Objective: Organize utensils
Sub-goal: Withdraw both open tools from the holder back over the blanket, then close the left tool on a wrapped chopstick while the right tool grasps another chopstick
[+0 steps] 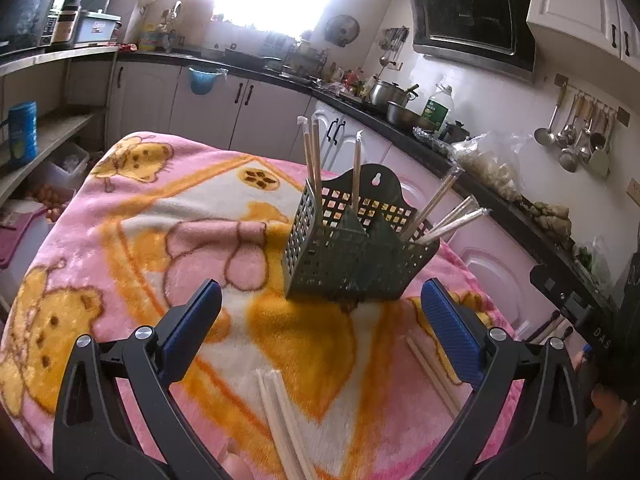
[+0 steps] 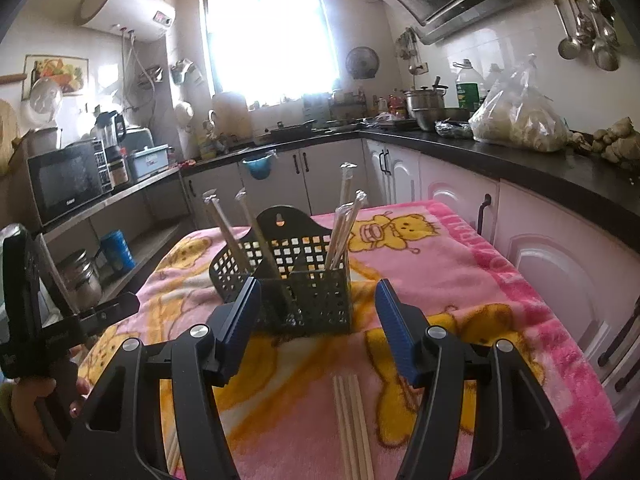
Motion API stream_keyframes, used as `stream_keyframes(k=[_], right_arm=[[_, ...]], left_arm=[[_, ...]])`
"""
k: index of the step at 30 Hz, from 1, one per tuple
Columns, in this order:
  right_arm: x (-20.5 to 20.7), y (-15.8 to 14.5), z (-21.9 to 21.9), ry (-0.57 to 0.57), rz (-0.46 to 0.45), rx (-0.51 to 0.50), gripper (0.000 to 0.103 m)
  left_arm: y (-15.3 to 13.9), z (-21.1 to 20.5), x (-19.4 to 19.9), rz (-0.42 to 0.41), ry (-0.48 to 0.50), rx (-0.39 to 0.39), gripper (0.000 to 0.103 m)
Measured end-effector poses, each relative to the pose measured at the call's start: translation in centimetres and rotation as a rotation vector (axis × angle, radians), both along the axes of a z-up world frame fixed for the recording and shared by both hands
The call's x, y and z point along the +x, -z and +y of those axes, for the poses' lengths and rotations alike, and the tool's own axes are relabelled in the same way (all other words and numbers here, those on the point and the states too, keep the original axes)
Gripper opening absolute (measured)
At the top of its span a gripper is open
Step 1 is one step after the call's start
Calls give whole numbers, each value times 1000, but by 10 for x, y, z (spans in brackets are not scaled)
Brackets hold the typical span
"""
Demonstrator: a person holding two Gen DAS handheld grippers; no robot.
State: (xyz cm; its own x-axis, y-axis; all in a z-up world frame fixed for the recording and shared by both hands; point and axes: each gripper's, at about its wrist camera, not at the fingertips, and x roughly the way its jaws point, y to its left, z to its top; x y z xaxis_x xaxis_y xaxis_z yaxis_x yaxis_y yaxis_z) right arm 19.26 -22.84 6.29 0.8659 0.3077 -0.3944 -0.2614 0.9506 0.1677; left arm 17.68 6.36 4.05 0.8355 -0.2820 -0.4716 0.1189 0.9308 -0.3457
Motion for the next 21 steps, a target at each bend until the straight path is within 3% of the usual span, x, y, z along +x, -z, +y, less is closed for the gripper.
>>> stream_keyframes(k=[6, 8, 17, 21], right_arm=[[-9, 3, 1, -29, 9, -12, 57], [-12, 4, 1, -37, 17, -10, 57], [-22, 12, 1, -65, 42, -16, 57], [-25, 15, 1, -72, 52, -16, 57]], left_arm=[[7, 0, -12, 19, 13, -4, 91], [12, 1, -15, 36, 21, -19, 87], [35, 3, -29, 120, 33, -28, 42], [49, 5, -34, 169, 32, -18, 17]])
